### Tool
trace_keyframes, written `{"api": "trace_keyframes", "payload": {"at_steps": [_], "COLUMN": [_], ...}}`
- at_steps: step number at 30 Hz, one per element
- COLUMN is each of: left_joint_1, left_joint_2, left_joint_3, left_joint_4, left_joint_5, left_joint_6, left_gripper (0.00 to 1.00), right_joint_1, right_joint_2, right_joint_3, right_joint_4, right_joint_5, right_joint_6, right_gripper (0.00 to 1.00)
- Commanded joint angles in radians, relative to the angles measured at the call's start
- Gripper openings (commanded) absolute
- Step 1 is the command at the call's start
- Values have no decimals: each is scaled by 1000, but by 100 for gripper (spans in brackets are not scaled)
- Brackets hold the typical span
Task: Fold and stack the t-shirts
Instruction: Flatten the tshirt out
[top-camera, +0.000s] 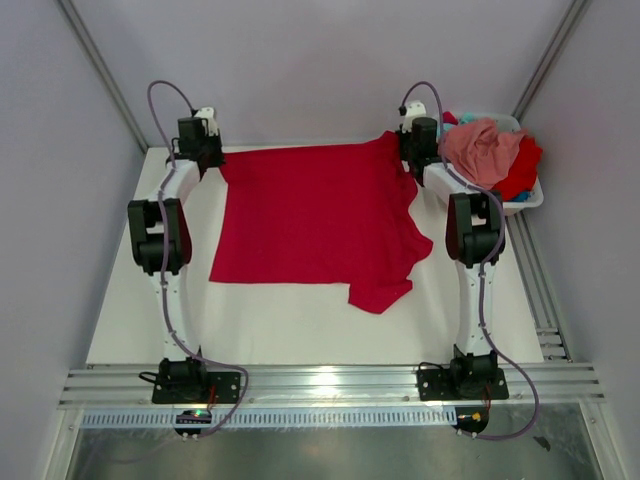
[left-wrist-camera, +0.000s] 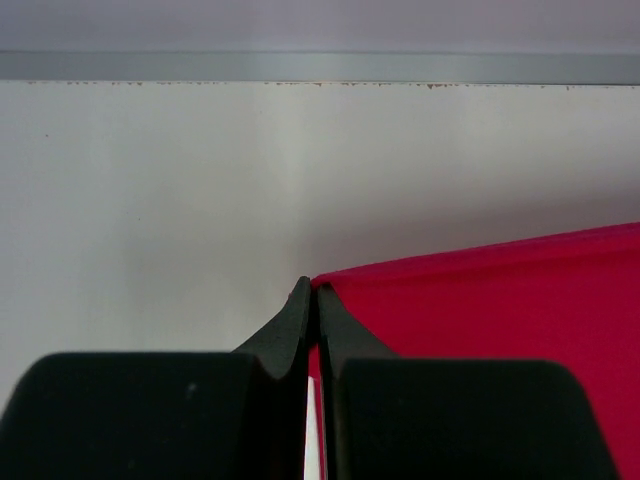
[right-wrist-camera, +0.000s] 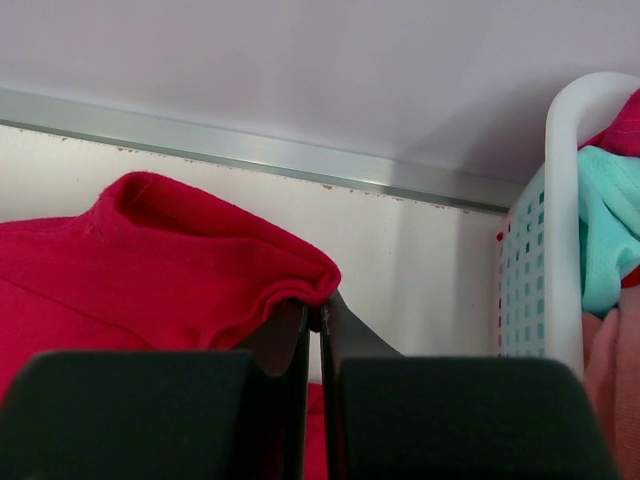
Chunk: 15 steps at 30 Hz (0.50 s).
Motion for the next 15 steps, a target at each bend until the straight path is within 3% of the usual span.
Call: {"api": "trace_keyframes", "payload": {"at_steps": [1, 5, 15], "left_joint_1": [10, -25, -83], "left_joint_2": [33, 67, 202], "left_joint_3": [58, 81, 220], "left_joint_4": [62, 64, 30], "left_joint_5": [-116, -188, -276], "left_joint_6": [72, 166, 183], "left_gripper": [0, 0, 0], "right_joint_1": [-26, -23, 2], "right_joint_2": [20, 24, 90], "right_joint_3": [57, 60, 117], "right_joint_4": [119, 125, 209], "right_joint_5": [71, 76, 188], "right_joint_6": [-17, -67, -178], "right_gripper": [3, 3, 3]}}
